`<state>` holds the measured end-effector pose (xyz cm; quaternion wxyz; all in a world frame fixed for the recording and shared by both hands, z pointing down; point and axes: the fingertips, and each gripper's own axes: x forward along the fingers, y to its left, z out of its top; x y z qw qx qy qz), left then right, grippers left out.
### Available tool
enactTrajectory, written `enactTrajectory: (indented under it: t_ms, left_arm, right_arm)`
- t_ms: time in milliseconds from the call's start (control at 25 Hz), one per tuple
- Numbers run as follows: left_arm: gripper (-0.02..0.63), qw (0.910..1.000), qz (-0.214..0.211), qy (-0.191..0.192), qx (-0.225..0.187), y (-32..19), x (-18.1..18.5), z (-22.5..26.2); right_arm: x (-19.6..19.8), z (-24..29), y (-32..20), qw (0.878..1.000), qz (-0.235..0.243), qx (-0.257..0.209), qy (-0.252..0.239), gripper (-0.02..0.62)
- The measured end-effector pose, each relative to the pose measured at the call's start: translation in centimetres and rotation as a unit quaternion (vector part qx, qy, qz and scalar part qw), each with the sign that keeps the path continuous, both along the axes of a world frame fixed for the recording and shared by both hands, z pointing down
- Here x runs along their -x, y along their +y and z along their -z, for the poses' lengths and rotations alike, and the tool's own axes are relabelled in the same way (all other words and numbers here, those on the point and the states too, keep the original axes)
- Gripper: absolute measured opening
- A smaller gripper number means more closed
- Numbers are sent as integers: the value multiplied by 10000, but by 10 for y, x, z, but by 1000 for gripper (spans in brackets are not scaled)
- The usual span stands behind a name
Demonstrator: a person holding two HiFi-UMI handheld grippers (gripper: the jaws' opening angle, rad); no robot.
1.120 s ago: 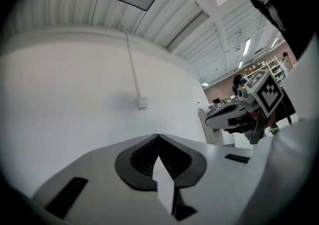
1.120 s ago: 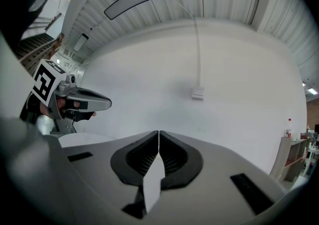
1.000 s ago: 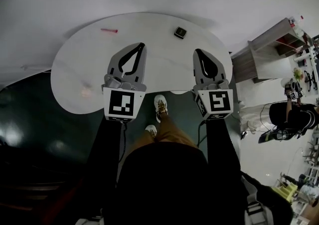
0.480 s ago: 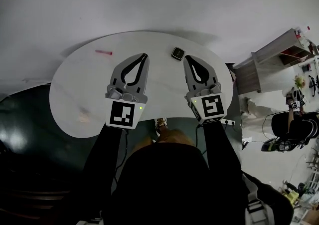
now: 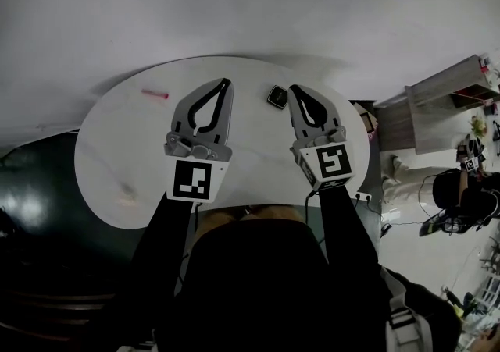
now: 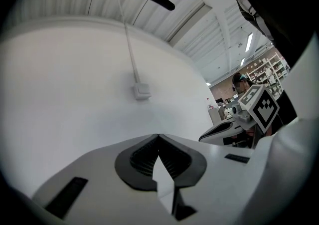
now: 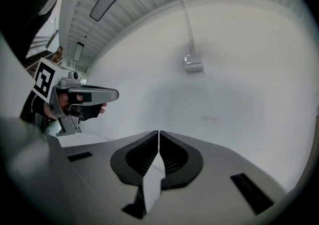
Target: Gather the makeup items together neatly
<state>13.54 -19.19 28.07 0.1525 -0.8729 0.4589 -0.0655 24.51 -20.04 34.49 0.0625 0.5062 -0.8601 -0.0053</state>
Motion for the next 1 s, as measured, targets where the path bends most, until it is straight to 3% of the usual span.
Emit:
enactTrajectory:
  t_ms: [440, 600, 640, 760, 1000]
  left_arm:
    - [15, 9995, -44, -7, 300, -35, -14, -19]
    - [15, 9991, -190, -43, 376, -32, -16, -25]
    - [15, 9989, -221, -62, 402, -30, -15, -27]
    - [15, 9983, -172, 80, 552, -25, -12, -32]
    - [15, 9958, -60, 437, 807, -16, 4, -36]
  right_arm:
    - [-18, -34, -36, 9993, 29, 370, 92, 28]
    - [-16, -55, -40, 9972, 316, 650, 185, 29]
    - [-14, -61, -41, 9960, 444, 736, 244, 43]
    - [-5, -83, -44, 9887, 898, 1032, 606, 182]
    - [7, -163, -44, 9582, 1595, 1886, 1442, 234]
